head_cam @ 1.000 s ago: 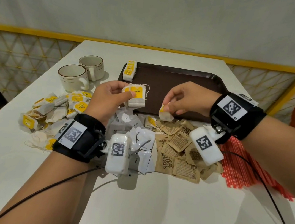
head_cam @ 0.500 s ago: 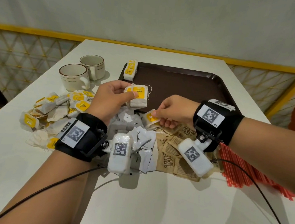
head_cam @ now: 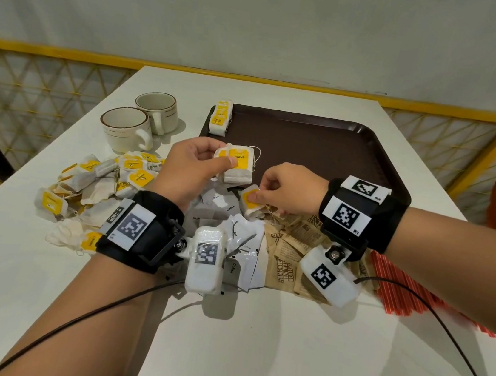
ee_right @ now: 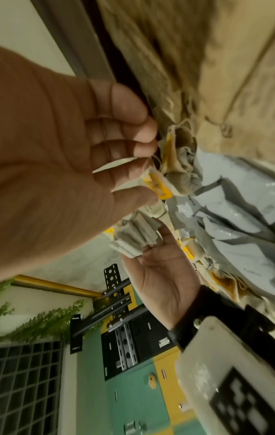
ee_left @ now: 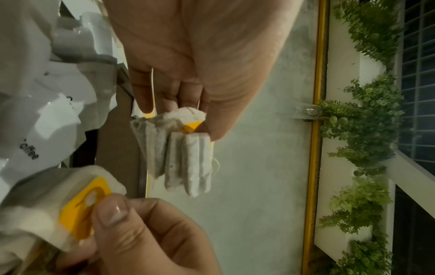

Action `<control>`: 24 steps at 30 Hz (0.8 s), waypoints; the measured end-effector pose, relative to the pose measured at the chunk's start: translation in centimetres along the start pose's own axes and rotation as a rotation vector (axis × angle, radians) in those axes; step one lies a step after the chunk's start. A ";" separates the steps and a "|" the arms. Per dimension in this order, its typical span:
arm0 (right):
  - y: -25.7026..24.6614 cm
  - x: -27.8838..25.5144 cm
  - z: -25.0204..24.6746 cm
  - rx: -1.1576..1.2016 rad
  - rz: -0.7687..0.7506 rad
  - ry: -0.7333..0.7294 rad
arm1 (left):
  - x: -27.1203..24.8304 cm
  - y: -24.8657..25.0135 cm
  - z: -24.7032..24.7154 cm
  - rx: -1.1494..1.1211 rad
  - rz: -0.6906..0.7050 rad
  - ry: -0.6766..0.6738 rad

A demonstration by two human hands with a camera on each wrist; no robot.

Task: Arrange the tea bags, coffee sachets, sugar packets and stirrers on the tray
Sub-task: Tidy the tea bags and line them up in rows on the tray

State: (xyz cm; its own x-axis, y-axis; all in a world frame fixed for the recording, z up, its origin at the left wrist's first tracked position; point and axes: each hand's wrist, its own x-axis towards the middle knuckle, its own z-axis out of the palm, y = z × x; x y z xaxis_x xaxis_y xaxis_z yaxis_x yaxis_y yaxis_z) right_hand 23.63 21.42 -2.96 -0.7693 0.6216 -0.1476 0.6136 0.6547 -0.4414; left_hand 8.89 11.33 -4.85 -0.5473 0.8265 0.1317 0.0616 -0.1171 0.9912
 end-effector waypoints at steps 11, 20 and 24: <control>-0.2 0.8 0.2 -0.053 0.043 -0.173 | -0.3 0.3 0.2 0.012 0.012 -0.001; -0.2 0.8 0.4 -0.188 -0.060 -0.090 | -0.3 0.4 0.2 0.031 0.017 -0.003; -0.4 0.6 0.4 -0.188 -0.121 -0.085 | -0.4 0.4 0.2 0.036 0.019 -0.002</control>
State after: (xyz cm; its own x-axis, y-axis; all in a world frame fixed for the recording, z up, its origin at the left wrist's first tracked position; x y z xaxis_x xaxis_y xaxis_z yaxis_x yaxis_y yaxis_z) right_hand 22.89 21.40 -3.20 -0.8468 0.5003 -0.1808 0.5320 0.7959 -0.2891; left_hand 9.34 11.07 -4.46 -0.5445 0.8251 0.1507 0.1018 -0.1133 0.9883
